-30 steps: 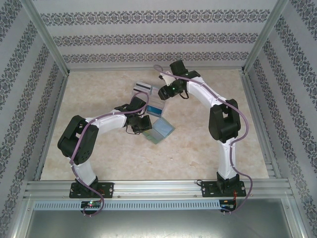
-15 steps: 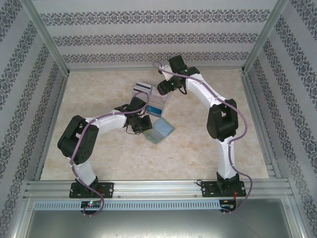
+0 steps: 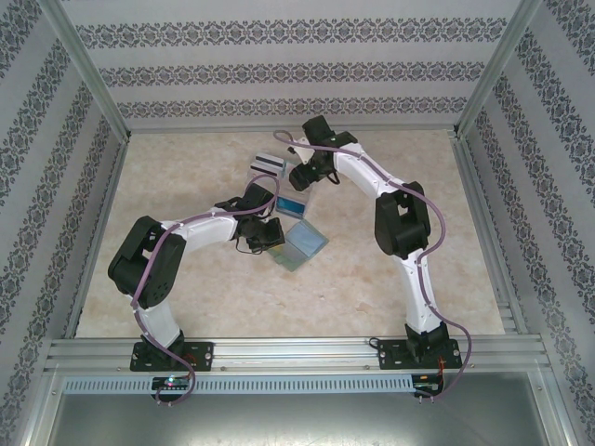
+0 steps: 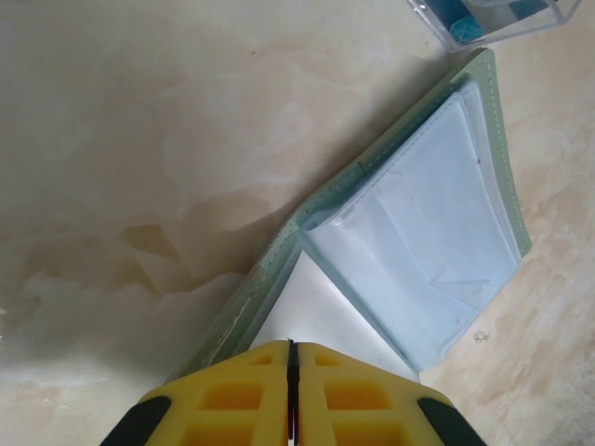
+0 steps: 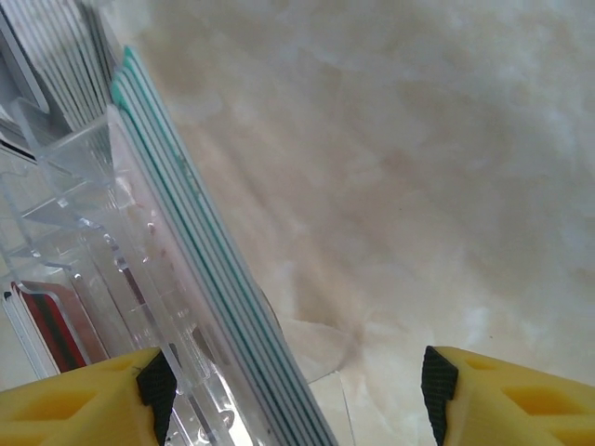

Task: Put the credit cards into the card holder
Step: Pick up the credit card from the storage box.

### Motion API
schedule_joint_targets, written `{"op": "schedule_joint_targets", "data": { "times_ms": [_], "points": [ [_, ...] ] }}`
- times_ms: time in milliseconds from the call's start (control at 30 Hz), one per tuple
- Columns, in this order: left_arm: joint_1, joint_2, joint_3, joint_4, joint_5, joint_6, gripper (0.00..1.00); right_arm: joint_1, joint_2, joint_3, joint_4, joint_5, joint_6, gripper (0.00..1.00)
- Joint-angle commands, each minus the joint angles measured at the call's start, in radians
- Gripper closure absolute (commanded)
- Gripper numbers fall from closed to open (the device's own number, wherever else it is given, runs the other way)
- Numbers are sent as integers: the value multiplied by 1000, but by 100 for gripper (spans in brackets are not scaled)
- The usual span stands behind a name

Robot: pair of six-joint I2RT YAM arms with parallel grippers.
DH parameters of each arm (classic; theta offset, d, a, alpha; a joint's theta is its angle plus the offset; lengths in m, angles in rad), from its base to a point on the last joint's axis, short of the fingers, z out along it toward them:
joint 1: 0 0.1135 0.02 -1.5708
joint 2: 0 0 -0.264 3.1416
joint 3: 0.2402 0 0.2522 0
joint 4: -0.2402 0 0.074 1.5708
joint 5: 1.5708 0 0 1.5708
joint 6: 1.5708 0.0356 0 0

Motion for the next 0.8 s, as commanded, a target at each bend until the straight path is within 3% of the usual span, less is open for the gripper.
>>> {"op": "schedule_joint_targets", "data": {
  "times_ms": [0,567,767],
  "points": [
    [1,-9,-9,6,-1,5,90,-5,-14,41,4,57,-9,30],
    [2,-15,-13,7,-3,3,90,-30,-28,74,7,17,19,48],
    [1,-15,-8,6,-2,3,90,-34,-38,73,7,14,25,49]
  ]
}}
